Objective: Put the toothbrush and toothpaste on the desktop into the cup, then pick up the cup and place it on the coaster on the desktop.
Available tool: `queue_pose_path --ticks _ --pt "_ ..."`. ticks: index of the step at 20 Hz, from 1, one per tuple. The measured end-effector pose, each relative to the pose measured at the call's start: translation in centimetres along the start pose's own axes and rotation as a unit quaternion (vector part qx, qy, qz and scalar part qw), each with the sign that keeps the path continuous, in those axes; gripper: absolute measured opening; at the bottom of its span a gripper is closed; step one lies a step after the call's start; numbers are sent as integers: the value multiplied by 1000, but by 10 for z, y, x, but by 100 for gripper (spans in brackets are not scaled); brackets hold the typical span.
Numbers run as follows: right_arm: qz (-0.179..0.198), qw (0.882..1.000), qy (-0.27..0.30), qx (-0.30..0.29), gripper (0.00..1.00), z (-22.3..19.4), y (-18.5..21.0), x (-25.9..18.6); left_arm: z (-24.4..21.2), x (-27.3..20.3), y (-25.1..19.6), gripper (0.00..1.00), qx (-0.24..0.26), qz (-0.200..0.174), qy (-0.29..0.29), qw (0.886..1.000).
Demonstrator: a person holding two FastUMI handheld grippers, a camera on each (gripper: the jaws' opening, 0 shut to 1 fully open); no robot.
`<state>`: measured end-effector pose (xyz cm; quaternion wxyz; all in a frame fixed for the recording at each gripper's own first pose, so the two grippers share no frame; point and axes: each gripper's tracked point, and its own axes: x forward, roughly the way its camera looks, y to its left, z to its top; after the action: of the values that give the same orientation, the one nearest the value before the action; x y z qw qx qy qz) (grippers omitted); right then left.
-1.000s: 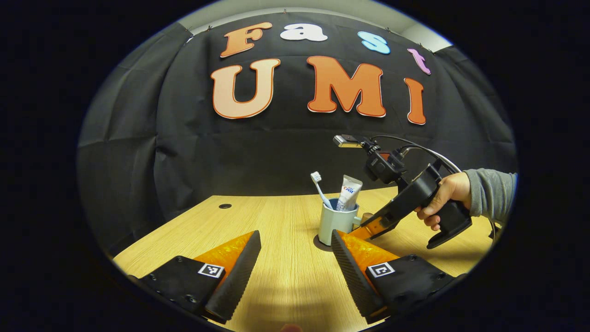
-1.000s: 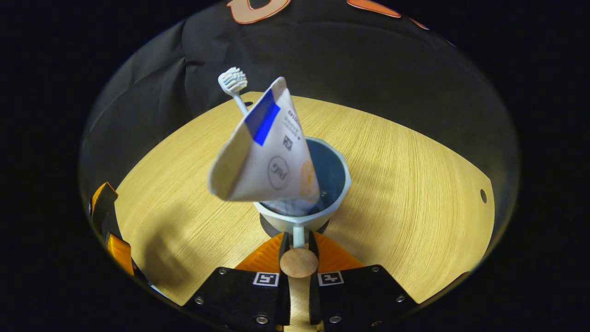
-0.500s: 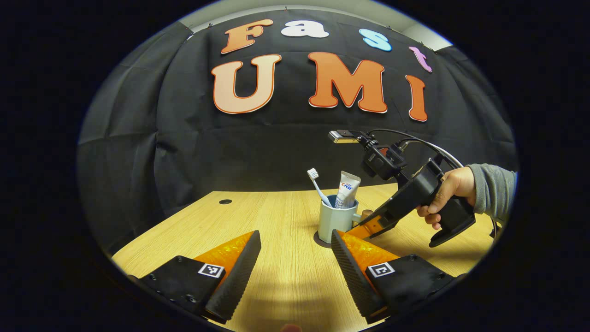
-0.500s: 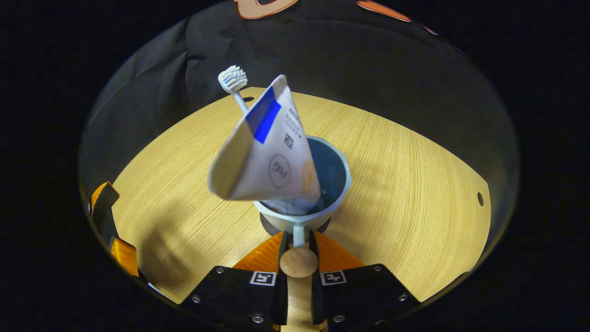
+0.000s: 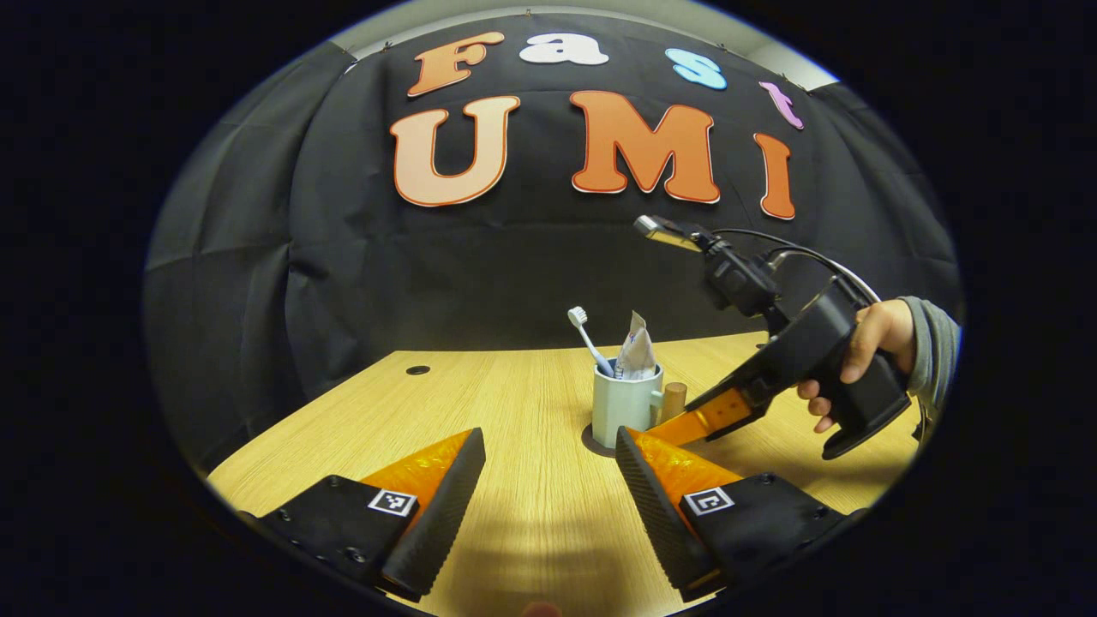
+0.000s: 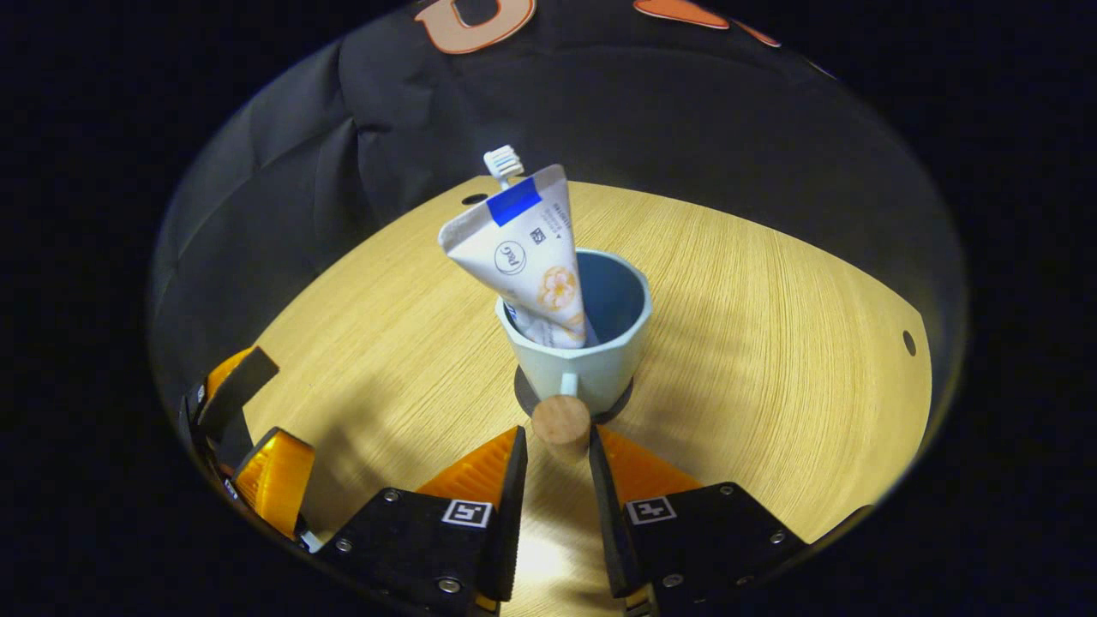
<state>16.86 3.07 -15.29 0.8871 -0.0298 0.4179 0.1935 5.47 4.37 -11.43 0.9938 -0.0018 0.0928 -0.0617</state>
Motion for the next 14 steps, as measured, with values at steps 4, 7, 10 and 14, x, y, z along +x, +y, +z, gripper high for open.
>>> queue_pose_path --ticks 4,7,10,14 --pt "-11 998 -65 -18 49 14 -7 0 12 3 -10 97 -4 -5 -17 1000" --pt "-19 995 -93 -25 54 16 -8 3 22 5 -20 97 -6 -12 -29 1000" --pt "-28 992 -119 -21 59 23 -11 1 31 9 -31 97 -8 -18 -42 999" --pt "-53 984 -168 -13 65 29 -19 -2 38 14 -44 96 -1 -20 -44 999"
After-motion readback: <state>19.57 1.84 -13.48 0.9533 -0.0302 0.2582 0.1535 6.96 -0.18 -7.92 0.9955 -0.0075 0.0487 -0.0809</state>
